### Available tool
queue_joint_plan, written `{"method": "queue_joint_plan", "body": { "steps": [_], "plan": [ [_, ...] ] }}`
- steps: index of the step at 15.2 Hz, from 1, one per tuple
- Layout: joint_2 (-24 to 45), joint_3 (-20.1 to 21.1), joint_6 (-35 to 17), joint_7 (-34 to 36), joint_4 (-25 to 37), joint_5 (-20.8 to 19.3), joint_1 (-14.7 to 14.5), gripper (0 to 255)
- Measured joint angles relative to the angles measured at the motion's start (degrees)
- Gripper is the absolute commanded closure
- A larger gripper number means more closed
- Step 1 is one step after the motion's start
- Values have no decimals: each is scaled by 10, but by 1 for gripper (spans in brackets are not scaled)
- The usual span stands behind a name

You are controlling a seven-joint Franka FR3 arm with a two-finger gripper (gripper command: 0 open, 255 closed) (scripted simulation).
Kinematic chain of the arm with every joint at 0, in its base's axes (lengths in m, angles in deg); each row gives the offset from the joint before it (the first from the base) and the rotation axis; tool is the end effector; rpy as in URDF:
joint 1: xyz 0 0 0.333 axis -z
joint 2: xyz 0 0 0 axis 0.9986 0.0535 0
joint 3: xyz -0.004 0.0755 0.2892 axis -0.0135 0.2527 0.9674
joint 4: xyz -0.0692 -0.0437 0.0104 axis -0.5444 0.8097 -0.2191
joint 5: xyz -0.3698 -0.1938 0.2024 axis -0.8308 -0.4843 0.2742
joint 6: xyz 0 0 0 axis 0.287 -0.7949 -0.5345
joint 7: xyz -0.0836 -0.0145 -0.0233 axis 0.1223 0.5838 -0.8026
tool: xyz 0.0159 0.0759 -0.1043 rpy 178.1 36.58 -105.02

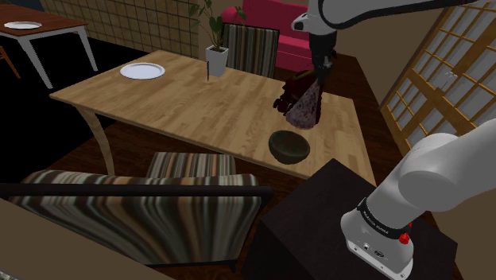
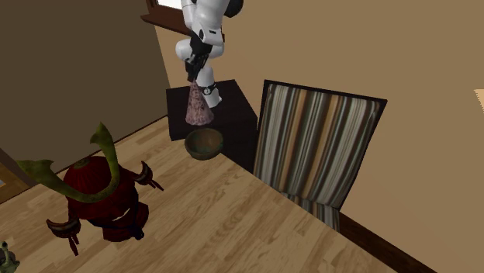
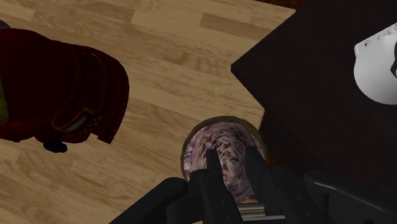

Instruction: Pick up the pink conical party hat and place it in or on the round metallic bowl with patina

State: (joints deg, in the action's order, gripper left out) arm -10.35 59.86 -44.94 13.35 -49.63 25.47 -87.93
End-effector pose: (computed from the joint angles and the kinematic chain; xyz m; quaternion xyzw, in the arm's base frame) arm 0.4821 -0.0355 0.4609 0.8776 0.4381 -0.1353 0.1397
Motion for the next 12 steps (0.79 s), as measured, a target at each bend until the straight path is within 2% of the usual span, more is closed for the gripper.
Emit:
{"method": "queue_joint_plan", "body": {
  "steps": [12],
  "plan": [
    [18,-4,-87,31,-74,-10,2,255]
  ]
}}
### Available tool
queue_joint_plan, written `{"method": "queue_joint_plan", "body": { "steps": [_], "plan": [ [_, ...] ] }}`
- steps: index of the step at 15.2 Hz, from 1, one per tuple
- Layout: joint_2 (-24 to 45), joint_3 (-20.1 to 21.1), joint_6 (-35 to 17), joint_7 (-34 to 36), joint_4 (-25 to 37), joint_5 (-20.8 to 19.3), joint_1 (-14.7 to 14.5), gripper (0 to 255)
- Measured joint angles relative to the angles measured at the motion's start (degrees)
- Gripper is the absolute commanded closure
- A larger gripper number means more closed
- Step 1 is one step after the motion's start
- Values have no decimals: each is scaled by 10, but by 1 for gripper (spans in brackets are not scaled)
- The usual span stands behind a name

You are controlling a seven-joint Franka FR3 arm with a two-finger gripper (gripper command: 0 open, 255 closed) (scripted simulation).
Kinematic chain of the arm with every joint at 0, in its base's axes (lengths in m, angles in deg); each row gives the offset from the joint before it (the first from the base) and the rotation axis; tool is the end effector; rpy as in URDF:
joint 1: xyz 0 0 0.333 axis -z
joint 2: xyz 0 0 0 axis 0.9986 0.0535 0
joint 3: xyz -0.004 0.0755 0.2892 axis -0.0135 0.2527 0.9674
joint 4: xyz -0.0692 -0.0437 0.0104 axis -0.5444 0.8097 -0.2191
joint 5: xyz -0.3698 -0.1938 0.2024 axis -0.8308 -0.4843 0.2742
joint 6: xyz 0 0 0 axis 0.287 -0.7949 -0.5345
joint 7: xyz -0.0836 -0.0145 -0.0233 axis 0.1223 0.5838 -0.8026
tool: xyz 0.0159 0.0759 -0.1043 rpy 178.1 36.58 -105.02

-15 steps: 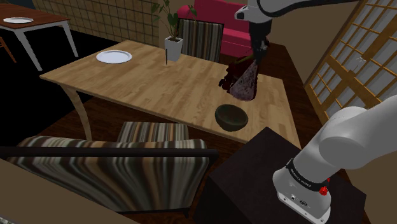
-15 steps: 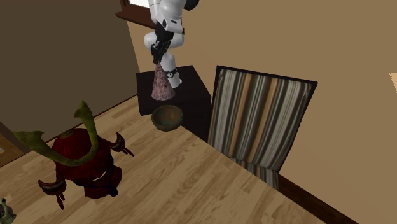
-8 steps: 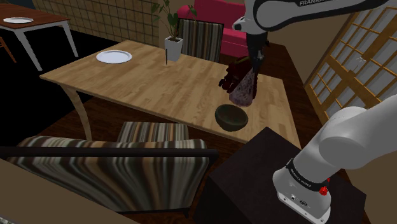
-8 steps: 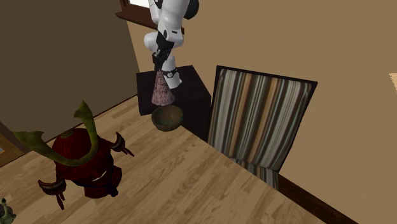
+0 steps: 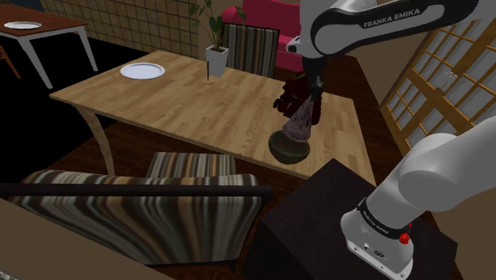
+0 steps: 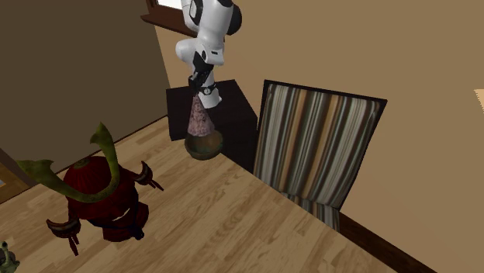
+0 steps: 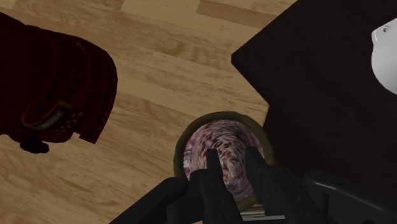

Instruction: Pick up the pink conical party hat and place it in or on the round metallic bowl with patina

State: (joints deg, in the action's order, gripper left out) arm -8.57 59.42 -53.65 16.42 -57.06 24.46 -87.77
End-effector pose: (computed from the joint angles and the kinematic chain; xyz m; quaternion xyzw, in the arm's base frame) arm 0.4779 -0.0357 0.3874 0.8776 0.4381 -0.1354 0.1397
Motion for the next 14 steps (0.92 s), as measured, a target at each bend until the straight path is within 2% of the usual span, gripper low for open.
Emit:
{"method": "queue_joint_plan", "body": {
  "steps": [11,14],
  "plan": [
    [34,-5,-88,31,-58,-17,5,255],
    [38,-5,-95,34,-62,-19,6,255]
  ]
}}
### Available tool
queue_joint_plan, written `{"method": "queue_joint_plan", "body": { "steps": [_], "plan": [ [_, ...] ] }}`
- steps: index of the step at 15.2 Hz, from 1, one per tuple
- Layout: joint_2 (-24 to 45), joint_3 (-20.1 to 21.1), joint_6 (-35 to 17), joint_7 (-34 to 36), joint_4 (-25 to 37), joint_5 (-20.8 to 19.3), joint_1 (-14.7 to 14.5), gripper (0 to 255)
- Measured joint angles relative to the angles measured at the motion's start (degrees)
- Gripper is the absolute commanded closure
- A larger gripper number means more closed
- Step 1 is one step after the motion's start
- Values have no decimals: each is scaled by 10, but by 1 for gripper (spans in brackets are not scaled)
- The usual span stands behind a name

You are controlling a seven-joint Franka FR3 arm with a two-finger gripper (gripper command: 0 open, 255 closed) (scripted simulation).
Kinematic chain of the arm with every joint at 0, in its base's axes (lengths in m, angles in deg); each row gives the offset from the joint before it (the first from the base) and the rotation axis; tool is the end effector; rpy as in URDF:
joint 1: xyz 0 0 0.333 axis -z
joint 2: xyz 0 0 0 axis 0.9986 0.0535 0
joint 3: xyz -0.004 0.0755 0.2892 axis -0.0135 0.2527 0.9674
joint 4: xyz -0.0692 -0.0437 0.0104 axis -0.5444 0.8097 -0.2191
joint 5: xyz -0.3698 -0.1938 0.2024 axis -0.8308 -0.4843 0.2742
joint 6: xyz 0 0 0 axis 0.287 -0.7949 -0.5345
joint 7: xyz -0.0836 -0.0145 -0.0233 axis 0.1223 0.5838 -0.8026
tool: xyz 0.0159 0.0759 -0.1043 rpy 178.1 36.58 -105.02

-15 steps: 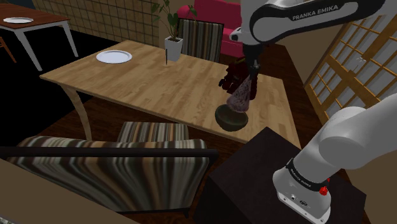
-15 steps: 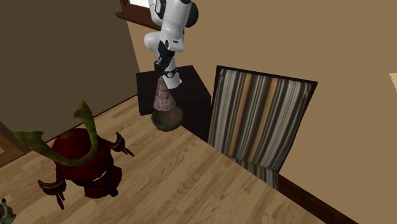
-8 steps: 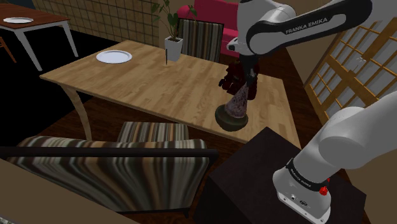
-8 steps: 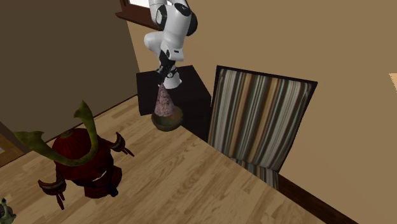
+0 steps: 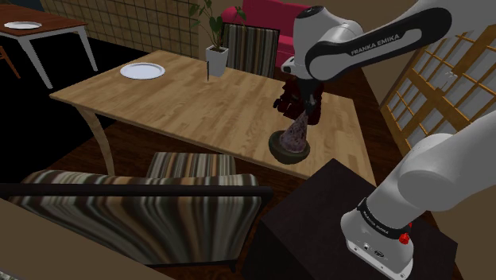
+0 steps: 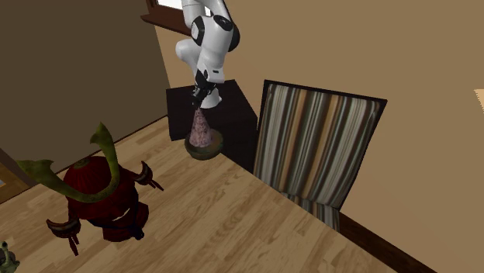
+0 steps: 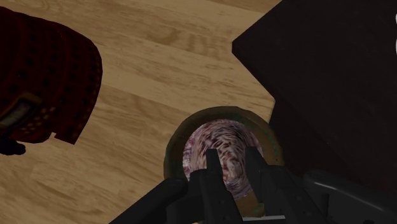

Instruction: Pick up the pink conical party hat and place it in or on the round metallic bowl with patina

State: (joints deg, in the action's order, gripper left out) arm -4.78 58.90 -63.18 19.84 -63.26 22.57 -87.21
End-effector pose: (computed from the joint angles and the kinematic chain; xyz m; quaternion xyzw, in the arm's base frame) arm 0.4700 -0.0383 0.3117 0.8776 0.4381 -0.1352 0.1397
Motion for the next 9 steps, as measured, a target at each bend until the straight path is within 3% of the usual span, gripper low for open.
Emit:
{"method": "queue_joint_plan", "body": {
  "steps": [4,5,9],
  "plan": [
    [1,0,-1,1,-1,0,0,255],
    [1,0,-1,1,-1,0,0,0],
    [0,0,-1,1,-1,0,0,0]
  ]
}}
